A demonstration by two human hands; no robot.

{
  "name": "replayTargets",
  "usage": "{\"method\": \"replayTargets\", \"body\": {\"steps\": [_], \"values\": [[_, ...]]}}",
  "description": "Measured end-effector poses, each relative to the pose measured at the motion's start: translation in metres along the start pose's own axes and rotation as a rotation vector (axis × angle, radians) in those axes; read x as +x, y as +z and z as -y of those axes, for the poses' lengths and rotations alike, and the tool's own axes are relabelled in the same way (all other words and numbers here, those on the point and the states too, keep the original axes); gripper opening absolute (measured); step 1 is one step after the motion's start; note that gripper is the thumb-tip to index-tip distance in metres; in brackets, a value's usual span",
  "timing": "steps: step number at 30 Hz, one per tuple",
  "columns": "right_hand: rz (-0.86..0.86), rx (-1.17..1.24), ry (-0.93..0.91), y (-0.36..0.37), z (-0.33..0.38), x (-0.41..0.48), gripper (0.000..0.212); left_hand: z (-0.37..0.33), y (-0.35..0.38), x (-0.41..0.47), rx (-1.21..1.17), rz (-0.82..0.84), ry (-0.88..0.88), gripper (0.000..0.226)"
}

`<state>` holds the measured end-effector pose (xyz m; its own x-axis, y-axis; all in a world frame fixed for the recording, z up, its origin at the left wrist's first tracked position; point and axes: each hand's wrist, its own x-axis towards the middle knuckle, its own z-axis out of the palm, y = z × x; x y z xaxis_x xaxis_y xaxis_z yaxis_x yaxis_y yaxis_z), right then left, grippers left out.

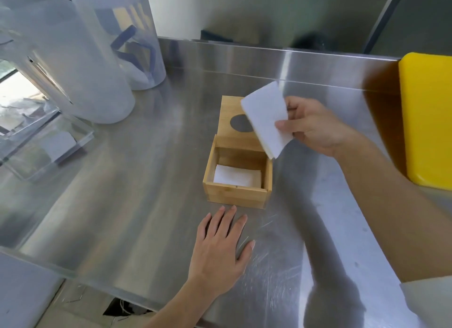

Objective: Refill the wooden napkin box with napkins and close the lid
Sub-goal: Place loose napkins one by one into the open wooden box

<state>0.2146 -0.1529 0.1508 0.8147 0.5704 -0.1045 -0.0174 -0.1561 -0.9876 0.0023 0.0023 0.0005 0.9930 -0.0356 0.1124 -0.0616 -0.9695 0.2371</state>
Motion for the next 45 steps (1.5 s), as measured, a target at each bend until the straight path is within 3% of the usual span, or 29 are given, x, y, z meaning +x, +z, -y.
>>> {"method": "replayTargets", "body": {"steps": [2, 6, 9, 17, 30, 40, 45], "values": [[0.122, -0.128, -0.004, 0.022, 0.006, 0.002, 0.03, -0.001, -0.001, 0.0, 0.004, 0.006, -0.002, 0.047], [0.24, -0.643, -0.054, 0.06, 0.002, 0.012, 0.024, 0.0, -0.002, 0.0, 0.001, 0.001, 0.001, 0.047], [0.393, -0.938, 0.055, 0.07, -0.011, 0.019, 0.013, -0.001, 0.0, 0.0, -0.016, -0.021, 0.013, 0.047], [0.62, -1.298, 0.258, 0.082, -0.011, 0.032, 0.012, -0.001, 0.0, 0.0, -0.013, -0.006, -0.003, 0.046], [0.528, -1.324, 0.251, 0.095, -0.031, 0.041, 0.014, -0.001, 0.001, 0.001, -0.021, 0.025, -0.016, 0.046], [0.452, -1.382, 0.082, 0.098, -0.031, 0.027, 0.009, -0.001, -0.001, 0.001, -0.035, 0.051, -0.027, 0.047], [0.61, -1.194, 0.223, 0.104, -0.024, 0.033, 0.021, -0.001, -0.001, 0.001, -0.038, 0.066, -0.036, 0.047]]}}
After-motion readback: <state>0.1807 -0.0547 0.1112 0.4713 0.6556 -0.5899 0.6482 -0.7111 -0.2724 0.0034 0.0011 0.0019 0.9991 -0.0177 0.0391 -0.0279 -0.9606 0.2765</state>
